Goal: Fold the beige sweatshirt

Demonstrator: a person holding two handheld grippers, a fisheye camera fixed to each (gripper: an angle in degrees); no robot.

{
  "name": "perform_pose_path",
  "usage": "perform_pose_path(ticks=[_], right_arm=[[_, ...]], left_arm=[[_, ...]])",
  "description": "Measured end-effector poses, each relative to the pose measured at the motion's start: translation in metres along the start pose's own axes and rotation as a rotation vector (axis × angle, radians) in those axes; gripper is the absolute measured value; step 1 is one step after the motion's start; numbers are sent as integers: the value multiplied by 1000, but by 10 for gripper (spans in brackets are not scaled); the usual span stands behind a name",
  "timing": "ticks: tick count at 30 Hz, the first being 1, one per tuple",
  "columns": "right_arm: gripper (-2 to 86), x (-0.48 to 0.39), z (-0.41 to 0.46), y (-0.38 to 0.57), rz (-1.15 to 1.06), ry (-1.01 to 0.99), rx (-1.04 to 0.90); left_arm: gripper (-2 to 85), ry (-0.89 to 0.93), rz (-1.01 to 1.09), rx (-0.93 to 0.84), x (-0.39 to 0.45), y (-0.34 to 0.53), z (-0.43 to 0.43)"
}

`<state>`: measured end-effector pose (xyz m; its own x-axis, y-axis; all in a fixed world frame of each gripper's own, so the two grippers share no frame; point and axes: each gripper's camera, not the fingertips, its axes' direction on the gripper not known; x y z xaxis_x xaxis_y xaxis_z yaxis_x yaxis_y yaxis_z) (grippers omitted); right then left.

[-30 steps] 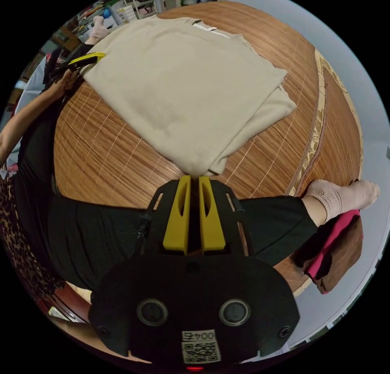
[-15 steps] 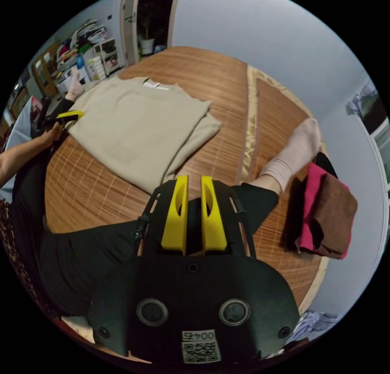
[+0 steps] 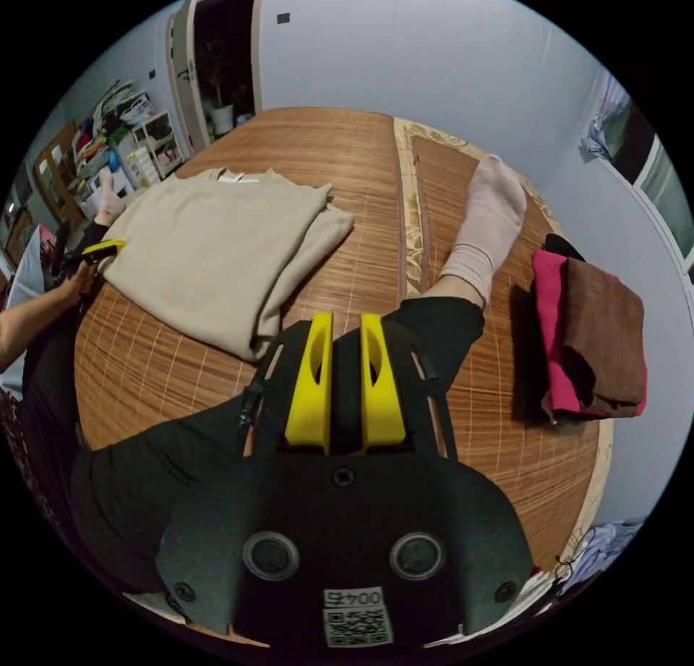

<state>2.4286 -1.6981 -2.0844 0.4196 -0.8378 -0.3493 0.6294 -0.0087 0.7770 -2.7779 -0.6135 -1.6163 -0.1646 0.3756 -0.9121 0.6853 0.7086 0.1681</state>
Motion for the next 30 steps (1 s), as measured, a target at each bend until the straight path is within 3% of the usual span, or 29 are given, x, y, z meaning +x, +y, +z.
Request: perform_pose_path(ticks=[3, 12, 15, 19, 26, 30], right_arm=[[66, -14, -2, -6, -30, 24, -31], [123, -124, 7, -98, -72, -189, -123], [138, -140, 27, -107, 17, -192, -127], [128, -147, 69, -88, 69, -50, -203], [124, -135, 33, -79, 127, -142, -116], [122, -138, -12, -77, 205, -95, 74]], left_arm=[[71, -1, 1, 1, 5, -1, -2], [72, 1, 0, 1, 28, -3, -10], [71, 4, -2, 1, 37, -4, -14], [71, 17, -7, 1, 52, -4, -20], [71, 21, -9, 2, 83, -4, -33], [71, 19, -9, 4, 108, -3, -43]])
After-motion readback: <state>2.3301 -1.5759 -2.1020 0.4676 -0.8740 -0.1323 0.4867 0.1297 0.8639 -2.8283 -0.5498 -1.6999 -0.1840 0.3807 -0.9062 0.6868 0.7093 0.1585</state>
